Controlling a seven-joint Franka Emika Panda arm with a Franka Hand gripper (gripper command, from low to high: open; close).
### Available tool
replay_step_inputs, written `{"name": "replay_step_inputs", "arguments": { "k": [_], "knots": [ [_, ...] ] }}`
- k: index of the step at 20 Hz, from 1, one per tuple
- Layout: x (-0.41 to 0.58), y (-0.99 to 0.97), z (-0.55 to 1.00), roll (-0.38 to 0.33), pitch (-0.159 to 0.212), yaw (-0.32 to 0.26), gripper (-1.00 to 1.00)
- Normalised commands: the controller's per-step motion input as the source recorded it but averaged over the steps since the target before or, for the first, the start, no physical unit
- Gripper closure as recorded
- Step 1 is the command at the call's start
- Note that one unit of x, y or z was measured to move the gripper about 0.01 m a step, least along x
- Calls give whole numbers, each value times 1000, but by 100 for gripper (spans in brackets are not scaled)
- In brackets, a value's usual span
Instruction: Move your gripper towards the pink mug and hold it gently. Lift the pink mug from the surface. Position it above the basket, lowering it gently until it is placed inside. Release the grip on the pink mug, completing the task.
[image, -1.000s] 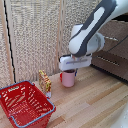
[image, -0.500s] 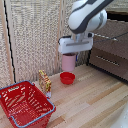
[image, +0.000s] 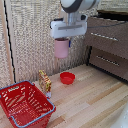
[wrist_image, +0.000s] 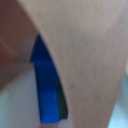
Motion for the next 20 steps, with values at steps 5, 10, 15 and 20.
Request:
{"name": "replay_step_inputs", "arguments": {
  "k": [5,10,15,20],
  "knots": [
    [277,861,519,-11,0,0,100],
    [31,945,293,0,-9,0,100],
    [-53,958,174,0,-2,0,100],
    [-5,986,15,0,17,0,100]
  ]
}}
